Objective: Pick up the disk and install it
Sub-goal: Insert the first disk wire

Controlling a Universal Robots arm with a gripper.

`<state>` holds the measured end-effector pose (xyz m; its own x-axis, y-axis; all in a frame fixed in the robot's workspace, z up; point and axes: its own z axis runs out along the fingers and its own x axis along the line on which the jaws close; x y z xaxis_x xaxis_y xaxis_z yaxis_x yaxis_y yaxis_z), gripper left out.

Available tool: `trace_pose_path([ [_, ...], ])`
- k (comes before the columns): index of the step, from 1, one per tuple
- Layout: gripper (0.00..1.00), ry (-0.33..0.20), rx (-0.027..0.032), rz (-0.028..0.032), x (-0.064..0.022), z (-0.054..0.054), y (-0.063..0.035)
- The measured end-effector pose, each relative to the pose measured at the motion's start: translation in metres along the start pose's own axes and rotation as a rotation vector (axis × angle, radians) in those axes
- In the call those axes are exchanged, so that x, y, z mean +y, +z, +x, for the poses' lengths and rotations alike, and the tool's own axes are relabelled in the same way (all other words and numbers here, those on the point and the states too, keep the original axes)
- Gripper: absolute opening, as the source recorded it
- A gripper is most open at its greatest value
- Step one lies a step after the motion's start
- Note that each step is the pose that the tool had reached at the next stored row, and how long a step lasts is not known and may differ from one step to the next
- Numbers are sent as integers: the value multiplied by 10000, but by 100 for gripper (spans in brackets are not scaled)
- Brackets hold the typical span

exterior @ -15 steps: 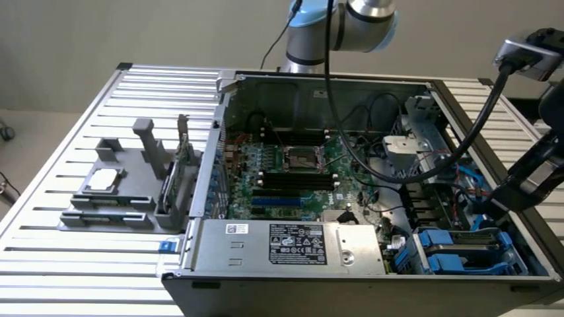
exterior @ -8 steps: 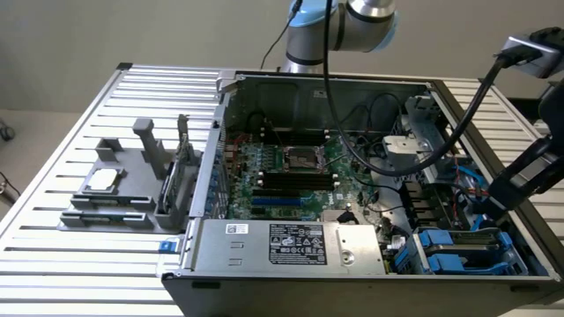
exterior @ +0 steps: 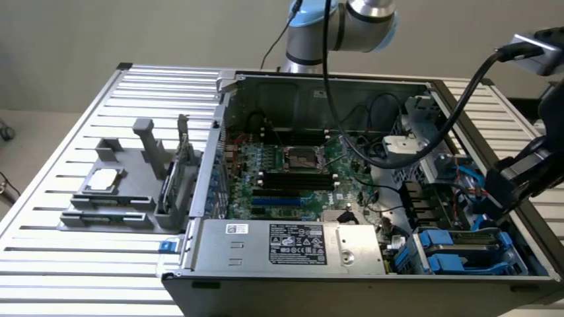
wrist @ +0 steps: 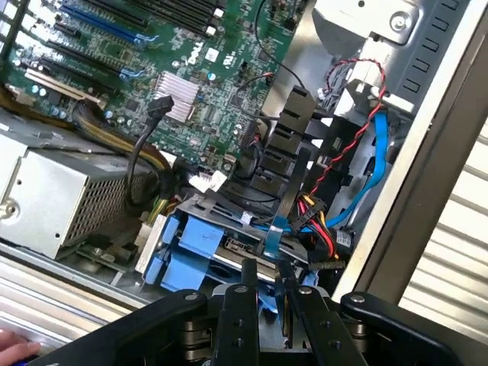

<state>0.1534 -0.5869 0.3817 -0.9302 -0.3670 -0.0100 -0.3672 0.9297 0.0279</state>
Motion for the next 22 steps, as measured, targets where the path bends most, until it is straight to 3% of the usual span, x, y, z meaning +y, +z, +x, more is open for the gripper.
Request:
trace_pose_path([
  [22,24,4005,-112,40,-1,0,33],
])
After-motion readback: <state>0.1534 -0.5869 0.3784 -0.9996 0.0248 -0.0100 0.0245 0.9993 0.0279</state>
